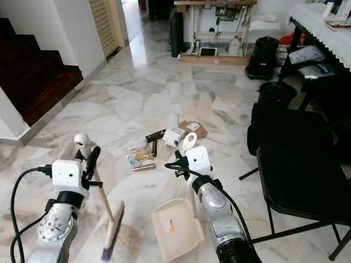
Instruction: Sweep floor
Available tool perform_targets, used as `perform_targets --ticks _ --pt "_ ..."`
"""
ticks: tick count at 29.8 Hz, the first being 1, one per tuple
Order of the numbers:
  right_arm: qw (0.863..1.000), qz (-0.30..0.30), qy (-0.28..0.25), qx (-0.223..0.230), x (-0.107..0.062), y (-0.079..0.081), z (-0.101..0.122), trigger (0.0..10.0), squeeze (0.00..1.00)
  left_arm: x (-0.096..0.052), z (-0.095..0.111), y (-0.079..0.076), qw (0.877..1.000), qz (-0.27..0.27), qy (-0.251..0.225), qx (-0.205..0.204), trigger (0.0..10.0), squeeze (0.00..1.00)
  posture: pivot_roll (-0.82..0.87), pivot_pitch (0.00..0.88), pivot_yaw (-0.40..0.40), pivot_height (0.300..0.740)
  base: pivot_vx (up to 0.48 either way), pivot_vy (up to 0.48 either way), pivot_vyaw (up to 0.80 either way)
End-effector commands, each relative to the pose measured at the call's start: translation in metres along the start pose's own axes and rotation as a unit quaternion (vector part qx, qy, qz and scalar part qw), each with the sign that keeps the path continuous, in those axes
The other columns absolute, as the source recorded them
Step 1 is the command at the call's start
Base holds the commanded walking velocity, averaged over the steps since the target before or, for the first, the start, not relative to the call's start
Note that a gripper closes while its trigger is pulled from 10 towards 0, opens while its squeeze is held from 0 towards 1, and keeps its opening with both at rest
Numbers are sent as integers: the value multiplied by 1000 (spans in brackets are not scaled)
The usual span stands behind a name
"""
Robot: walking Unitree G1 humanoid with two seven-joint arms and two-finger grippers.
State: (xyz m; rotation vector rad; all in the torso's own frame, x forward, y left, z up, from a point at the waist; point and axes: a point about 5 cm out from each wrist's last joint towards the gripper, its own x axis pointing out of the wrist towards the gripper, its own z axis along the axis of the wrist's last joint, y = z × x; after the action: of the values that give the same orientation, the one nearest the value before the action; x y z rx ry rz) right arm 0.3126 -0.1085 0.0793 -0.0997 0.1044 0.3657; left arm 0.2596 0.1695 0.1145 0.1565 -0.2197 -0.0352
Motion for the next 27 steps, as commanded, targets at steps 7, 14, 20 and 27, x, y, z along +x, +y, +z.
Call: perform_targets --ticks 7,14,20,27 --pt "1000 -5 -27 -9 4 -2 11 10000 0 -4 -4 0 1000 -10 1 3 10000 0 -92 0 79 740 0 0 0" --pt "1000 -5 -29 -8 5 -2 12 10000 0 -7 -6 8 1000 15 7 4 10000 0 -94 0 78 740 0 0 0" --pt "999 -5 -32 -7 5 -2 12 10000 0 -12 -8 16 999 29 17 1 10000 0 -94 0 78 740 0 0 0" --pt "999 -2 -32 -6 5 0 12 10000 0 -13 -10 18 999 33 21 0 10000 0 -97 0 79 740 0 237 0"
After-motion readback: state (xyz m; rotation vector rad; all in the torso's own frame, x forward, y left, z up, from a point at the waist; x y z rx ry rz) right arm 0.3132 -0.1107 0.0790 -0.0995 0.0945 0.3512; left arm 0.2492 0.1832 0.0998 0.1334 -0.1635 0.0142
